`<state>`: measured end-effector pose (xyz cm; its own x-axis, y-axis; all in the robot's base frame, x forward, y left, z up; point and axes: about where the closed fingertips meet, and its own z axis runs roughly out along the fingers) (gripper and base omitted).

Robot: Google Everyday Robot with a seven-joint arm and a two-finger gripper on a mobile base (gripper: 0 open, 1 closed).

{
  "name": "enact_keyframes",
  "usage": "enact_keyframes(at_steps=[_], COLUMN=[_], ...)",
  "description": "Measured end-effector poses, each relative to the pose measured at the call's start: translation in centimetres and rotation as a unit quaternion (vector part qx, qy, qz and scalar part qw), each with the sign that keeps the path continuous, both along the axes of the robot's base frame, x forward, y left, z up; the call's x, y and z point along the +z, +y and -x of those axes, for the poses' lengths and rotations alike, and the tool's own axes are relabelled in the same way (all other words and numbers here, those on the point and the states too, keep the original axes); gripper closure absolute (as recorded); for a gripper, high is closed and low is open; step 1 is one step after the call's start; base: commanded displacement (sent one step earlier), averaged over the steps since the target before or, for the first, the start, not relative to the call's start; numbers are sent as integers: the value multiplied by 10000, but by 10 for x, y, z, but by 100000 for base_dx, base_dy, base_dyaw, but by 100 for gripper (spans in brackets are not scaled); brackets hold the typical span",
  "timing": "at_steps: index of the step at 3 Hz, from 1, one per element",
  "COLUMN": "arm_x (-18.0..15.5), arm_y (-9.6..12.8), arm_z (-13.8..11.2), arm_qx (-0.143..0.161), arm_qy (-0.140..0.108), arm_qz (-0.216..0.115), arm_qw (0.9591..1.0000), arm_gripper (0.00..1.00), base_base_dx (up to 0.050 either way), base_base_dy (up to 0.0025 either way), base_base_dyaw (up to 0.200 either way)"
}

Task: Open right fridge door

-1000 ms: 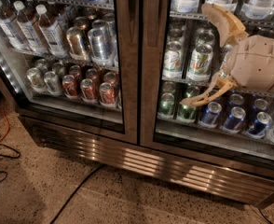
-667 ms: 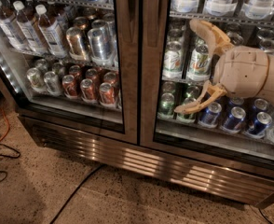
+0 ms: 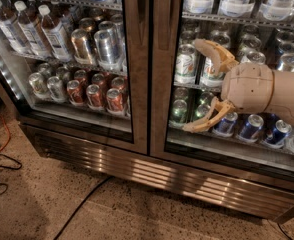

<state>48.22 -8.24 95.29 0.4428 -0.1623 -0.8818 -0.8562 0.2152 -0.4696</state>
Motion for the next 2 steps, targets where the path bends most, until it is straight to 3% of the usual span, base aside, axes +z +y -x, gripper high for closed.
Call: enact_keyframes(at_steps=[1,2], arm_x=[1,4], arm_y=[5,5], arm_z=[-2,-6], arm_qx=[86,280], arm_qy=[132,587], arm_qz=[22,189], arm_qw=[9999,9977], arm_gripper=[0,0], base_base_dx=[0,0], base_base_dy=[0,0], base_base_dyaw=[0,0])
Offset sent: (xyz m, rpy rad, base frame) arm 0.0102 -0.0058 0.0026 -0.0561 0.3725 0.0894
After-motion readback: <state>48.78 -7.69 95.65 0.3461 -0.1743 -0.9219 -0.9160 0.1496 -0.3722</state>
